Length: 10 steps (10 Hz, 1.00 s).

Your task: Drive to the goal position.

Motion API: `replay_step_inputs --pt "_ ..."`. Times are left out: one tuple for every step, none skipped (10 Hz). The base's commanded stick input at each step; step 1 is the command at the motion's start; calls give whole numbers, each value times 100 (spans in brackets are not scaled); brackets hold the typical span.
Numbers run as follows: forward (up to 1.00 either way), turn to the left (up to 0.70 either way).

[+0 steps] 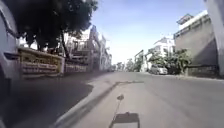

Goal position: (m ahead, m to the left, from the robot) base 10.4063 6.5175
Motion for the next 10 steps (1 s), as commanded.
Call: replay_step_inputs --pt "100 0" --pt "100 0" --pt "100 0" --pt "100 0" --pt "100 0" --pt "100 0" --pt "100 0" --pt "100 0" --pt "100 -18" --pt "100 -40"
